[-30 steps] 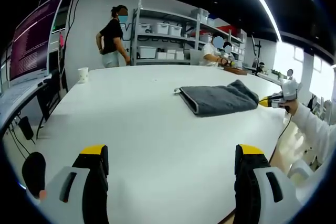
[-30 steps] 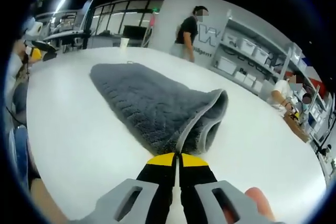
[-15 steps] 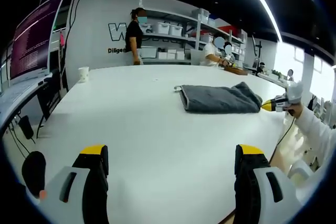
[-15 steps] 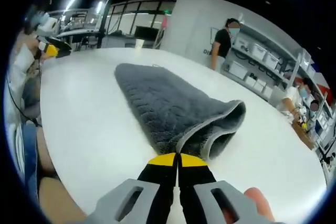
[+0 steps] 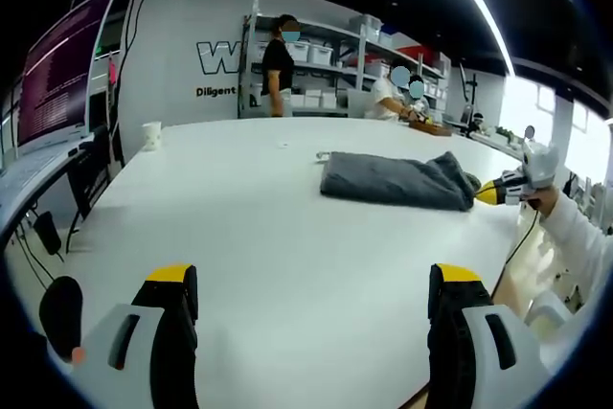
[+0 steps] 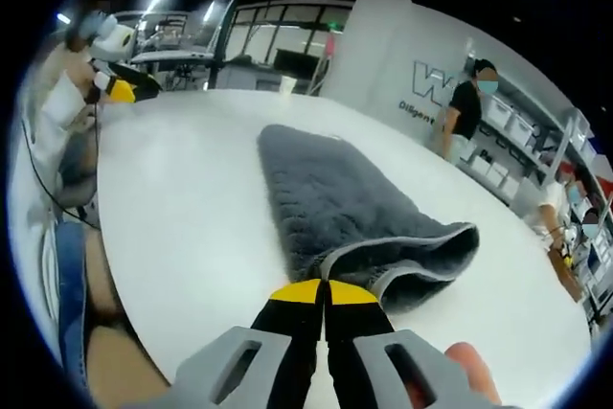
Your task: Open the folded towel by lifting each exposed corner and separating the folded layers until the towel lies flat within the target outline without major curled edges
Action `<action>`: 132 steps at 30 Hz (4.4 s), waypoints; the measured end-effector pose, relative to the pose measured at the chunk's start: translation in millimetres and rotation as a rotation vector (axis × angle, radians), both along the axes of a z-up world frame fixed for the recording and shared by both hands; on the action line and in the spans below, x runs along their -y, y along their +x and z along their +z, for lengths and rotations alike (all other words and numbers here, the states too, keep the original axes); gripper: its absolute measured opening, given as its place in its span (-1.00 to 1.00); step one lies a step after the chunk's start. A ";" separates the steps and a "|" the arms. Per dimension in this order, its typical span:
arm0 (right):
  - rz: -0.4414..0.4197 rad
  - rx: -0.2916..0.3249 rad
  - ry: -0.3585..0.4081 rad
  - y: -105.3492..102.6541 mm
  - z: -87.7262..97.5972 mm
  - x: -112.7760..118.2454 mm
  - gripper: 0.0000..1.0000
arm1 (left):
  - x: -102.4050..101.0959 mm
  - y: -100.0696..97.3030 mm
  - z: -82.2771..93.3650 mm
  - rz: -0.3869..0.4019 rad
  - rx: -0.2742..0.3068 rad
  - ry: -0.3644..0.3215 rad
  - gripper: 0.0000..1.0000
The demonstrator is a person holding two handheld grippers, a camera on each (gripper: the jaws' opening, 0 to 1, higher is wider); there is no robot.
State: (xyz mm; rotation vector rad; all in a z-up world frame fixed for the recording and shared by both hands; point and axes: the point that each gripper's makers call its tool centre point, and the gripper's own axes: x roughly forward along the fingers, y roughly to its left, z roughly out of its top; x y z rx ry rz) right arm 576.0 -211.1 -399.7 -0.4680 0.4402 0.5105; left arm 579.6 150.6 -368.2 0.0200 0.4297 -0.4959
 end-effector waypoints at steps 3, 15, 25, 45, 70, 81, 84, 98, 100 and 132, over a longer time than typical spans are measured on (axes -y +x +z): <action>0.024 0.002 -0.003 -1.8 0.7 -10.8 -1.00 | 0.0 0.1 -0.4 0.000 -0.001 0.001 0.99; 0.101 -0.019 0.037 -5.5 0.5 -58.2 -1.00 | 1.3 0.1 -1.1 -0.004 -0.004 0.003 0.99; 0.157 -0.028 0.051 -7.3 0.7 -99.5 -1.00 | -2.0 -0.5 -0.9 0.002 -0.003 0.000 0.99; 0.219 -0.029 0.134 -5.4 7.3 -155.2 -1.00 | -4.2 -0.9 -2.1 0.009 -0.002 -0.010 0.99; 0.210 -0.047 0.212 6.5 5.3 -197.7 -1.00 | -5.0 -0.6 -5.0 0.010 -0.007 -0.009 0.99; 0.202 -0.052 0.255 14.0 4.8 -217.7 -1.00 | -8.1 -0.6 -5.6 0.017 -0.010 -0.012 0.99; 0.207 -0.053 0.254 14.0 4.4 -222.2 -1.00 | -10.2 -0.6 -5.8 0.022 -0.012 -0.014 0.99; 0.228 -0.073 0.233 6.7 0.2 -220.8 -1.00 | -11.0 -0.7 -5.4 0.023 -0.013 -0.014 0.99; 0.229 -0.072 0.230 5.2 1.2 -218.8 -1.00 | -11.2 -0.7 -5.0 0.025 -0.013 -0.015 0.99; -0.050 0.049 0.203 -45.5 44.5 -64.7 -0.45 | -4.6 1.9 -7.3 0.017 -0.021 0.011 0.99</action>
